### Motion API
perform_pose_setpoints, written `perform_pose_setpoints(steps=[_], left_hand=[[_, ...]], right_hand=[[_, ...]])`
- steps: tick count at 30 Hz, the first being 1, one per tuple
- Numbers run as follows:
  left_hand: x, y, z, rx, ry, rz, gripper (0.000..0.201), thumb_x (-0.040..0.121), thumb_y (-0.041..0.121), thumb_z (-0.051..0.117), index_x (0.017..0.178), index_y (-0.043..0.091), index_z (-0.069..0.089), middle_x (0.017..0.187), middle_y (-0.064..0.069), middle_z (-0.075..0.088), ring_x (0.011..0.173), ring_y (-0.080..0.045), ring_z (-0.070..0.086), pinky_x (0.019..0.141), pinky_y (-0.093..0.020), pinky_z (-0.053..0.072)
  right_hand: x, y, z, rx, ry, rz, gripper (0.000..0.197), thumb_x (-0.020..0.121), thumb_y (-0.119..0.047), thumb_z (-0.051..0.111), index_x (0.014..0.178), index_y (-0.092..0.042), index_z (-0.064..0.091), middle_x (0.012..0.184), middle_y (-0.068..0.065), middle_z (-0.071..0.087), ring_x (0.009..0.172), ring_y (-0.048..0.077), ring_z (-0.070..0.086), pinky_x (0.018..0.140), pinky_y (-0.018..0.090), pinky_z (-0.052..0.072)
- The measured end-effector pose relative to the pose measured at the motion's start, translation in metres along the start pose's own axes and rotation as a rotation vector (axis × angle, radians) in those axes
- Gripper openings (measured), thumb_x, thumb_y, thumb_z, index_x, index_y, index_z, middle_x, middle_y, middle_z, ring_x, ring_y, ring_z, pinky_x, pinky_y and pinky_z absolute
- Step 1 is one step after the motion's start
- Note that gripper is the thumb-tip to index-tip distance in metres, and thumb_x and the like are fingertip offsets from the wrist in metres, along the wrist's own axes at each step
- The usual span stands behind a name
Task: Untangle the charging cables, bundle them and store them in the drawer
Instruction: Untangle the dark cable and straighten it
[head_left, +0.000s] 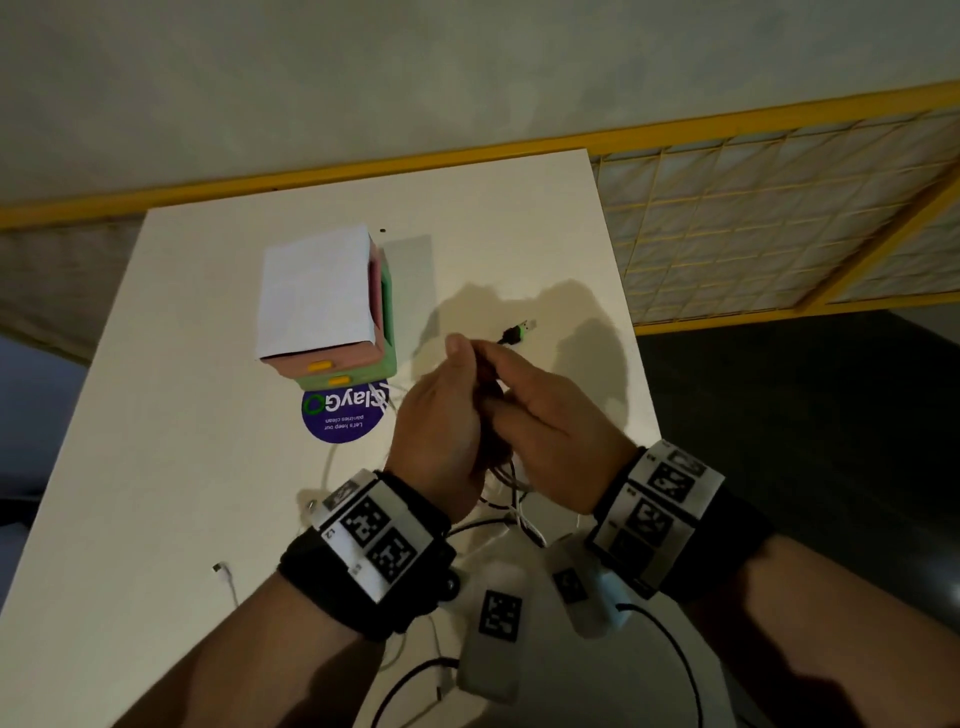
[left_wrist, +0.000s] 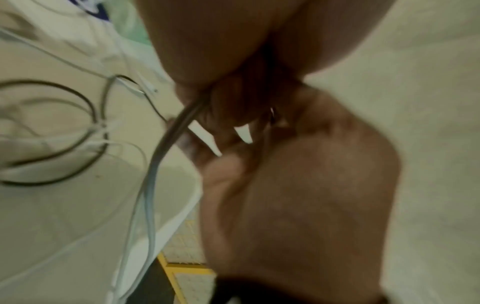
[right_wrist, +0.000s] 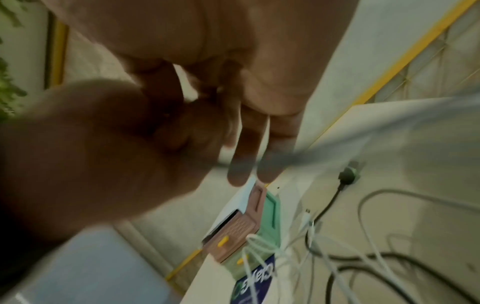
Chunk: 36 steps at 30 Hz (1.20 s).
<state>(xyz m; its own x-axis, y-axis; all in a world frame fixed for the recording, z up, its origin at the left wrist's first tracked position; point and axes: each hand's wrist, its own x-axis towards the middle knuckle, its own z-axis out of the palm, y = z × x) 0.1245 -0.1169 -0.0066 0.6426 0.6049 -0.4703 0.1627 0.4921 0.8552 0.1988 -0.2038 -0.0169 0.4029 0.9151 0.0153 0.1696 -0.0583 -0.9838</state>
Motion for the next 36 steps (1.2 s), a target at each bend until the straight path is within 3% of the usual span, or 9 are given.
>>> perform_pose_setpoints(steps=[2, 6, 11, 14, 20, 26, 28, 31, 36], left_hand=[[0.000, -0.002, -0.013, -0.030, -0.037, -0.003, 0.044, 0.105, 0.037, 0.038, 0.088, 0.007, 0.065, 0.066, -0.018, 0.053, 0.054, -0.028, 0.051, 0.054, -0.035, 0.042], [0.004, -0.002, -0.039, -0.088, -0.011, 0.089, 0.043, 0.107, 0.025, 0.035, 0.065, 0.014, 0.035, 0.055, 0.000, 0.025, 0.043, -0.012, 0.020, 0.044, -0.022, 0.019], [0.004, 0.010, -0.077, -0.067, -0.026, 0.157, 0.041, 0.105, 0.031, 0.038, 0.069, 0.013, 0.027, 0.054, 0.002, 0.025, 0.043, -0.012, 0.020, 0.044, -0.024, 0.021], [0.000, 0.012, -0.090, -0.108, -0.078, 0.142, 0.042, 0.098, 0.038, 0.047, 0.068, 0.014, 0.029, 0.055, 0.002, 0.026, 0.044, -0.012, 0.019, 0.046, -0.024, 0.018], [0.004, 0.009, -0.098, -0.061, -0.063, 0.126, 0.048, 0.104, 0.033, 0.041, 0.058, 0.021, 0.041, 0.052, 0.004, 0.032, 0.042, -0.012, 0.024, 0.046, -0.024, 0.022], [0.014, 0.022, -0.090, -0.072, -0.008, 0.134, 0.049, 0.107, 0.026, 0.033, 0.059, 0.017, 0.036, 0.052, 0.001, 0.028, 0.041, -0.011, 0.022, 0.044, -0.023, 0.022], [0.016, 0.029, -0.086, -0.089, 0.001, 0.137, 0.044, 0.107, 0.024, 0.035, 0.064, 0.015, 0.034, 0.053, 0.000, 0.026, 0.041, -0.011, 0.021, 0.043, -0.023, 0.020], [0.013, 0.040, -0.076, -0.077, -0.001, 0.186, 0.036, 0.105, 0.015, 0.040, 0.069, 0.014, 0.034, 0.053, 0.001, 0.027, 0.041, -0.011, 0.023, 0.041, -0.022, 0.023], [0.009, 0.052, -0.066, -0.033, -0.013, 0.300, 0.026, 0.091, 0.014, 0.065, 0.081, 0.013, 0.041, 0.056, 0.000, 0.041, 0.045, -0.011, 0.036, 0.043, -0.022, 0.034]], right_hand=[[0.014, -0.002, -0.004, -0.031, 0.018, 0.056, 0.039, 0.095, -0.018, 0.047, 0.132, -0.024, 0.056, 0.116, -0.004, 0.070, 0.098, 0.011, 0.069, 0.088, 0.026, 0.055], [0.068, 0.030, -0.018, -0.160, 0.330, 0.356, 0.021, 0.092, -0.024, 0.053, 0.108, -0.021, 0.068, 0.100, 0.007, 0.072, 0.084, 0.022, 0.071, 0.068, 0.028, 0.051], [0.110, 0.086, -0.016, -0.584, -0.031, 0.762, 0.073, 0.091, -0.010, 0.048, 0.153, -0.038, 0.021, 0.150, 0.010, 0.043, 0.119, 0.033, 0.057, 0.083, 0.027, 0.048], [0.118, 0.103, -0.005, -0.820, -0.109, 0.704, 0.067, 0.091, -0.013, 0.053, 0.152, -0.024, 0.028, 0.146, 0.020, 0.040, 0.125, 0.038, 0.051, 0.099, 0.034, 0.043], [0.116, 0.095, 0.006, -0.999, 0.015, 0.557, 0.029, 0.082, -0.007, 0.059, 0.110, -0.004, 0.068, 0.113, 0.019, 0.068, 0.108, 0.037, 0.061, 0.092, 0.036, 0.050], [0.095, 0.057, 0.008, -0.674, 0.429, 0.290, 0.022, 0.084, -0.024, 0.068, 0.105, -0.017, 0.075, 0.095, 0.002, 0.075, 0.091, 0.019, 0.069, 0.086, 0.018, 0.045], [0.090, 0.038, 0.009, -0.456, 0.526, 0.218, 0.009, 0.082, -0.021, 0.075, 0.091, -0.020, 0.076, 0.081, -0.004, 0.074, 0.077, 0.012, 0.071, 0.085, 0.026, 0.056], [0.084, -0.002, 0.011, 0.061, 0.557, 0.158, 0.018, 0.080, 0.002, 0.074, 0.078, -0.011, 0.061, 0.074, 0.014, 0.072, 0.070, 0.029, 0.075, 0.072, 0.047, 0.062], [0.064, -0.053, 0.024, 0.115, 0.431, 0.093, 0.014, 0.079, 0.005, 0.075, 0.083, -0.002, 0.063, 0.065, 0.013, 0.072, 0.063, 0.027, 0.074, 0.062, 0.041, 0.063]])
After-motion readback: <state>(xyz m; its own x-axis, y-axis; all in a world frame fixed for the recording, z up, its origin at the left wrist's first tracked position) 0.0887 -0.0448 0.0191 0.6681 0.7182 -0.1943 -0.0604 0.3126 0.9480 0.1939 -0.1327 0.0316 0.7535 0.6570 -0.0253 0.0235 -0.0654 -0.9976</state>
